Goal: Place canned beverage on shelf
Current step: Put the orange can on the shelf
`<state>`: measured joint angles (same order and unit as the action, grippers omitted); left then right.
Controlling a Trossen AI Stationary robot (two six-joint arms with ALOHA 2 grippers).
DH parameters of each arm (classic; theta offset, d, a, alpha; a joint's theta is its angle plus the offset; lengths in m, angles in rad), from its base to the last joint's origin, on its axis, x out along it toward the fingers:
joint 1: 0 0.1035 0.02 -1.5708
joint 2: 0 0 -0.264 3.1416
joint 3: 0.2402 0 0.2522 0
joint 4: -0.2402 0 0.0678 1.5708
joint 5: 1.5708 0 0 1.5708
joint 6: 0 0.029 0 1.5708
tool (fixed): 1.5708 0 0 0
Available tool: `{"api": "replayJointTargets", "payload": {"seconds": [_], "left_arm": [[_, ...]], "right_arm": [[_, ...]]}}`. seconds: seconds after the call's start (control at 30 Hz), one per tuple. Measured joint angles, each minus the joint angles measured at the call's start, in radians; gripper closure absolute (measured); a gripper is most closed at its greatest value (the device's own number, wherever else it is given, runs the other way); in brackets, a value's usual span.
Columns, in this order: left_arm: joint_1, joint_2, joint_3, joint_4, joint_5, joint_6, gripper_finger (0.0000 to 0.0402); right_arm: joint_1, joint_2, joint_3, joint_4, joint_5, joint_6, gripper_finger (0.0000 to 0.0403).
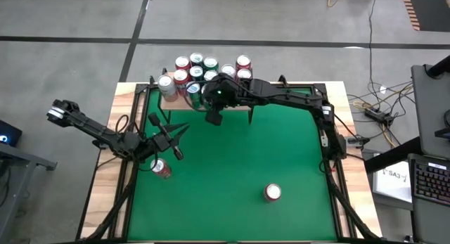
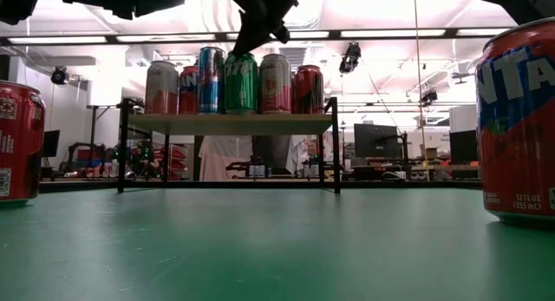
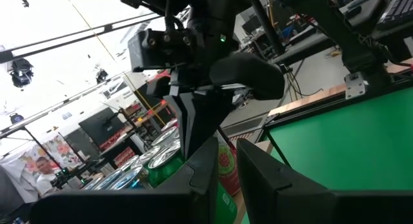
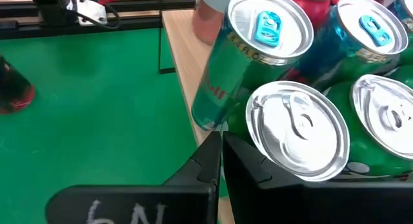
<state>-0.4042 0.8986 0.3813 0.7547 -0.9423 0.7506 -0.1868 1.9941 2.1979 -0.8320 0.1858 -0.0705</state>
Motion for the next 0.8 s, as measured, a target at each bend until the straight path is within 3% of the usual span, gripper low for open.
{"api": "replayJointTargets", "payload": {"seconds": [0.57, 0.8], "left_arm": [[0.000, 0.000, 0.000, 0.000, -0.001, 0.000, 0.0362], [0.000, 0.000, 0.000, -0.001, -0.001, 0.000, 0.0362]], "right_arm": [[-0.008, -0.001, 0.001, -0.007, -0.002, -0.018, 0.0394], [-0.018, -0.079, 0.008, -0.054, -0.001, -0.007, 0.0394]]}}
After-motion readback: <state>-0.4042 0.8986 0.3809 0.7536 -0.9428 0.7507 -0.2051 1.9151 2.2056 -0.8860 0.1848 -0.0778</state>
